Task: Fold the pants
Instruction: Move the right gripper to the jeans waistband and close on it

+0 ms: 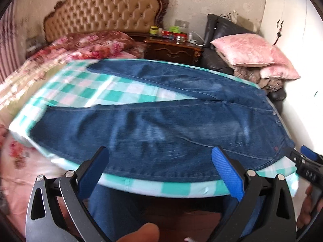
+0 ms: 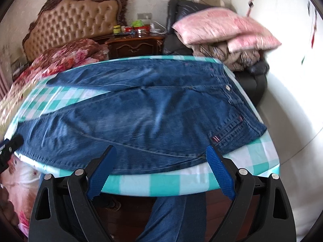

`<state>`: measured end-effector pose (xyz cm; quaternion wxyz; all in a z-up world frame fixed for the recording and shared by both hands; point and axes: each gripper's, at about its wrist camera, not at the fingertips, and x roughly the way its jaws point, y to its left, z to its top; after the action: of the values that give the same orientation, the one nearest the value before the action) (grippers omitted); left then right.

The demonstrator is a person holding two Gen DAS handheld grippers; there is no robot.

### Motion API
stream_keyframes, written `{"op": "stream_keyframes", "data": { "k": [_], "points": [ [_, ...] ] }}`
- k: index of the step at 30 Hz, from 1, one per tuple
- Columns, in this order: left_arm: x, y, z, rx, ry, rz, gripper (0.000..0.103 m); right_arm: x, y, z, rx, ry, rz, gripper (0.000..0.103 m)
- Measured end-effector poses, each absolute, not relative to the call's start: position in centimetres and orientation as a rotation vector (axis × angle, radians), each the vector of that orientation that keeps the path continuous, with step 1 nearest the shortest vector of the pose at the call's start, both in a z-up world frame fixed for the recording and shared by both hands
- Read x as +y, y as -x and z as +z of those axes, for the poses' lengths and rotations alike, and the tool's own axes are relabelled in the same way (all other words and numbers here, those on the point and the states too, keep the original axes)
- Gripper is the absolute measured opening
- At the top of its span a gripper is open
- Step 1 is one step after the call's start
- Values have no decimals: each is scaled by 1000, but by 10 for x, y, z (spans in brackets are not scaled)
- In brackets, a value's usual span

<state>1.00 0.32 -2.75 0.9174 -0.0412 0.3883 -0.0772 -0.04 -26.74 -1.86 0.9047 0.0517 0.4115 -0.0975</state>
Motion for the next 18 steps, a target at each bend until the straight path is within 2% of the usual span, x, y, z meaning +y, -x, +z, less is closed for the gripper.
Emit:
{"op": "stream_keyframes", "data": {
  "k": [6,12,15,18],
  "points": [
    [8,-47,-66,862,174,-234,102,-389,-71,-18,852,-154,-351,87],
    [17,-89,-93,928,196,-242,101,-518,-221,-28,913,-189,-365,87],
    [28,-108,-102,955,234,-207,101,-554,-288,-49,980,-153,-375,82],
    [37,-123,-108,974,246,-149,101,-581,-340,-74,1038,-177,-361,71]
  ]
}}
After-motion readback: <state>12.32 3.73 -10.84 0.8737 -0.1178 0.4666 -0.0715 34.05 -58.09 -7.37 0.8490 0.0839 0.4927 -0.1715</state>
